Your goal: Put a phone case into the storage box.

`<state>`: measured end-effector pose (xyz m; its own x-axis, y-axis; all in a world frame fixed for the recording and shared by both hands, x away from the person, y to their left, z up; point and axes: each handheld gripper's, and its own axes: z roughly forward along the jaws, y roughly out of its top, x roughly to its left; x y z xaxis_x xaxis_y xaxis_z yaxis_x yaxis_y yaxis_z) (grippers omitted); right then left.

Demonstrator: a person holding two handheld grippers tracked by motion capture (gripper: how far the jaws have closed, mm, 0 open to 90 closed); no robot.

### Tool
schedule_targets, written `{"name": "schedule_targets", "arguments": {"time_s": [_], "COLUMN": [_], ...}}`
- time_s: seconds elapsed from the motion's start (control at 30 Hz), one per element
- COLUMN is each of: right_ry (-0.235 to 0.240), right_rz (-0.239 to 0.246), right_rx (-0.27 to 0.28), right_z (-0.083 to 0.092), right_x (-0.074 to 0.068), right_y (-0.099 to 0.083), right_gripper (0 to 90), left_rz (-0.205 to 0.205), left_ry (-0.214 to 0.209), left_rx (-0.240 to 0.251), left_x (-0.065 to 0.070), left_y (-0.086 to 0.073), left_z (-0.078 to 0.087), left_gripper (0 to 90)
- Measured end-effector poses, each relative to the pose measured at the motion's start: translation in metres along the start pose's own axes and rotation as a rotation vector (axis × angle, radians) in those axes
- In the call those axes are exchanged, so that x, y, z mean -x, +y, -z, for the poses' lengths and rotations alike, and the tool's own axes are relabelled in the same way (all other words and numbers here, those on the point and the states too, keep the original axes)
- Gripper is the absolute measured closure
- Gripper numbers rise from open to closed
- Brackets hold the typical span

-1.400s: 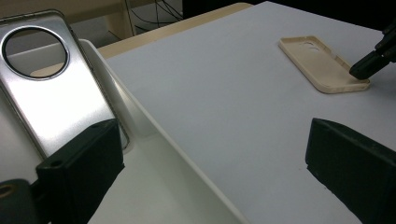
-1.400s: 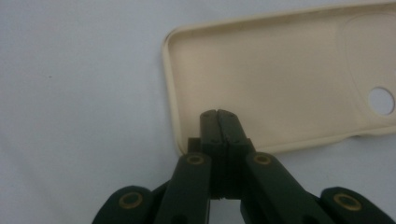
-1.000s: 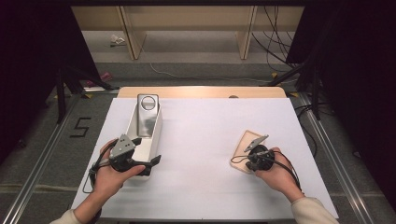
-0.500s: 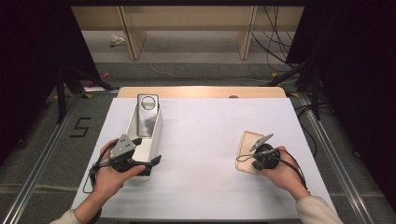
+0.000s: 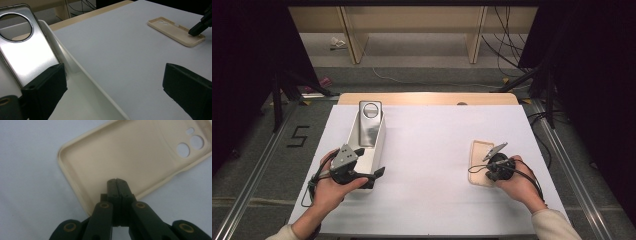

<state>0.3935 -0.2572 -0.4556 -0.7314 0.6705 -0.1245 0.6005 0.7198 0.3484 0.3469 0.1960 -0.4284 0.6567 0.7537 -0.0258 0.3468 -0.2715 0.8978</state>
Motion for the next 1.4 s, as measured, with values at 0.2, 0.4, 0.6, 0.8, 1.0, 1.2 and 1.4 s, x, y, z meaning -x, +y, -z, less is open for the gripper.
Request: {"name": "schedule_targets", "arguments": {"time_s": [0.2, 0.4, 0.6, 0.8, 1.0, 1.2, 1.4], "right_ry": [-0.016, -0.028, -0.039, -0.044, -0.046, -0.047, -0.049], "right_rz": [0.011, 0.024, 0.030, 0.030, 0.035, 0.036, 0.039], "right_rx": [-0.005, -0.007, -0.005, -0.008, -0.010, -0.011, -0.011], "right_z": [0.001, 0.001, 0.001, 0.001, 0.001, 0.001, 0.001], "right_x": [0.004, 0.007, 0.011, 0.012, 0.011, 0.011, 0.012], "right_y": [-0.002, -0.004, -0.007, -0.007, -0.007, -0.007, -0.007], "right_gripper": [90.0, 90.0, 90.0, 90.0, 90.0, 90.0, 90.0], "left_rz": [-0.003, -0.002, -0.004, -0.006, -0.004, -0.002, -0.005], "left_ry": [0.000, -0.002, 0.001, 0.000, 0.002, 0.004, 0.004], "left_rx": [0.000, -0.002, -0.001, -0.002, -0.001, 0.000, -0.001], "left_x": [0.000, 0.000, 0.000, 0.000, 0.000, 0.000, 0.000], "left_y": [0.000, 0.000, 0.000, 0.000, 0.000, 0.000, 0.000], "left_z": [0.000, 0.000, 0.000, 0.000, 0.000, 0.000, 0.000], "left_gripper": [4.9, 5.0, 5.1, 5.1, 5.1, 5.1, 5.1]}}
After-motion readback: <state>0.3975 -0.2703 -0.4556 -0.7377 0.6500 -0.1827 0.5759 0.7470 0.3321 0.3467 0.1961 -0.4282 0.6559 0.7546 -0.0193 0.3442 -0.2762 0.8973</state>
